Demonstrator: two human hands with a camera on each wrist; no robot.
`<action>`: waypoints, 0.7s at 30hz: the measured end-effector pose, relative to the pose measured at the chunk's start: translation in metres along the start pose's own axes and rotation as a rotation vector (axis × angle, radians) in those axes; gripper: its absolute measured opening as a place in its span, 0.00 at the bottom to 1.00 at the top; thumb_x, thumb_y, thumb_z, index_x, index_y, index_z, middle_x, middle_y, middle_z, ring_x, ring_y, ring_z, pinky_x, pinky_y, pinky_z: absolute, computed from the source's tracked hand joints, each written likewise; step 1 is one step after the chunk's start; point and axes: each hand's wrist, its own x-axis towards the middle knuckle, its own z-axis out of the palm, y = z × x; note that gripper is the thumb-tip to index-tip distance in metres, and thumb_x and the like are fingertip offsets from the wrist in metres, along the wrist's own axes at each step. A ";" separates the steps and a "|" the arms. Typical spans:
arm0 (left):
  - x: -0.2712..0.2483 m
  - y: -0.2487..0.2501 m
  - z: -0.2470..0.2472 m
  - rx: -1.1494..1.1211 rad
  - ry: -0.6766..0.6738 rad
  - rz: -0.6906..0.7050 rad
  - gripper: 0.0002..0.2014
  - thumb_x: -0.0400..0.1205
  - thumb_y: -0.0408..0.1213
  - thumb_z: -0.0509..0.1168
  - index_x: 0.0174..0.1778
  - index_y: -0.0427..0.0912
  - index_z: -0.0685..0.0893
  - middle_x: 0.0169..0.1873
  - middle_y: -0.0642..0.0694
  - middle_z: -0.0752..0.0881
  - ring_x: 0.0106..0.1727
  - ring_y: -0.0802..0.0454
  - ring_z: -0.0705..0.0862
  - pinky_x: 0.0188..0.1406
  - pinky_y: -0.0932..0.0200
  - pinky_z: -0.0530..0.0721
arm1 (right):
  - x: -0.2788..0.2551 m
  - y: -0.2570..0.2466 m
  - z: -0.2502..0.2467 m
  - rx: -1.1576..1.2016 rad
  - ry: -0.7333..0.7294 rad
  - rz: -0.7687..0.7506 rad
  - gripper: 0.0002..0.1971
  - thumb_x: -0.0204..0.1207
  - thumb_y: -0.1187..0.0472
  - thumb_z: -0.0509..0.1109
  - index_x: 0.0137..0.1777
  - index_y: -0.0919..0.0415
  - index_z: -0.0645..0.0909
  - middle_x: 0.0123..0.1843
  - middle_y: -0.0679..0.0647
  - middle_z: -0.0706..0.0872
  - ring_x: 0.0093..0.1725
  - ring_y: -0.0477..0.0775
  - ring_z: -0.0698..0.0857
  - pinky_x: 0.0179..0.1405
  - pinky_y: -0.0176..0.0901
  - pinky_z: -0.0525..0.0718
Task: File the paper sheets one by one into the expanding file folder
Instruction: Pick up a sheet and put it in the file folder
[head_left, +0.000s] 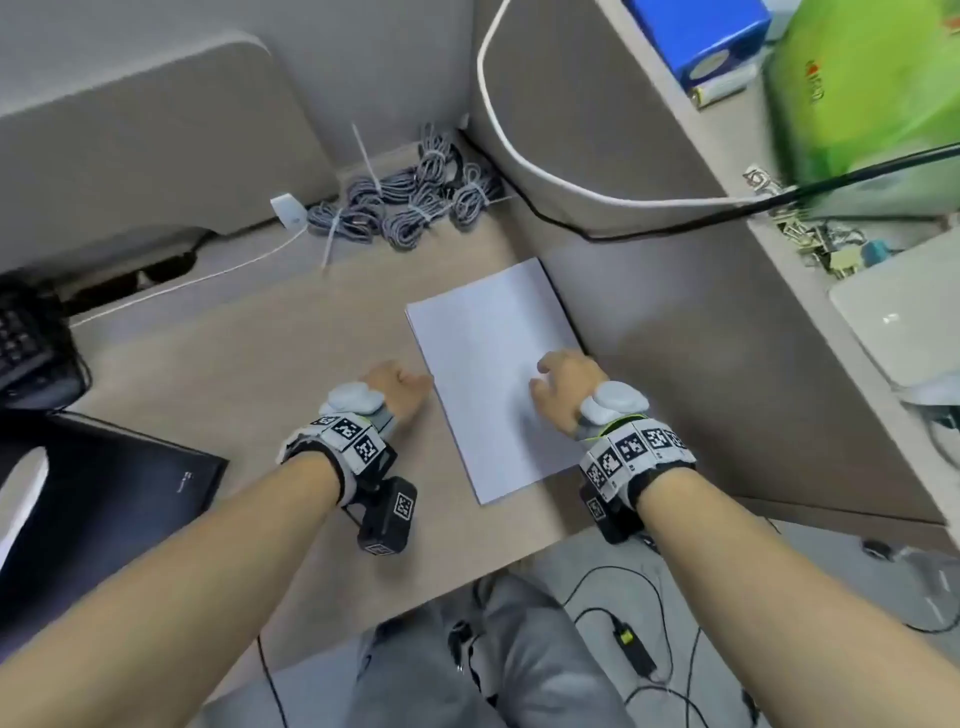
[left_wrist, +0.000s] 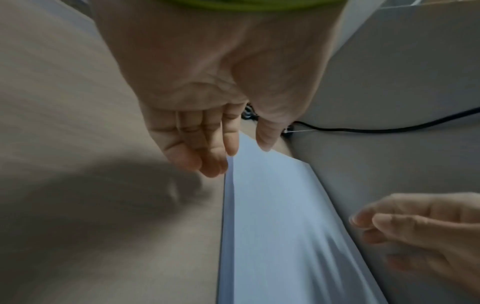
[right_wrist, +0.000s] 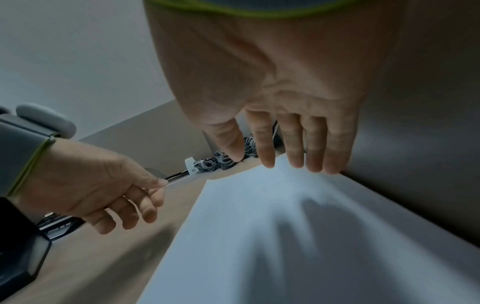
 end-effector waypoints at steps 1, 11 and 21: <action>0.004 -0.003 0.004 -0.026 -0.024 -0.031 0.13 0.75 0.45 0.68 0.29 0.44 0.75 0.29 0.43 0.81 0.31 0.45 0.79 0.39 0.49 0.82 | 0.003 0.003 0.002 0.011 -0.007 0.007 0.17 0.79 0.53 0.62 0.62 0.60 0.79 0.64 0.58 0.81 0.60 0.62 0.82 0.58 0.50 0.81; 0.004 -0.009 0.031 -0.440 -0.209 -0.279 0.12 0.78 0.40 0.72 0.33 0.39 0.79 0.31 0.38 0.87 0.31 0.45 0.87 0.33 0.52 0.89 | 0.019 0.004 0.030 -0.074 -0.081 0.015 0.14 0.77 0.52 0.60 0.50 0.61 0.82 0.49 0.56 0.86 0.54 0.62 0.81 0.53 0.53 0.82; 0.017 -0.028 0.012 -0.418 -0.136 -0.216 0.12 0.79 0.29 0.70 0.54 0.24 0.83 0.48 0.30 0.87 0.43 0.41 0.86 0.33 0.55 0.83 | 0.017 0.009 0.022 0.088 0.021 0.103 0.20 0.79 0.54 0.65 0.67 0.63 0.77 0.67 0.59 0.80 0.66 0.61 0.79 0.65 0.46 0.75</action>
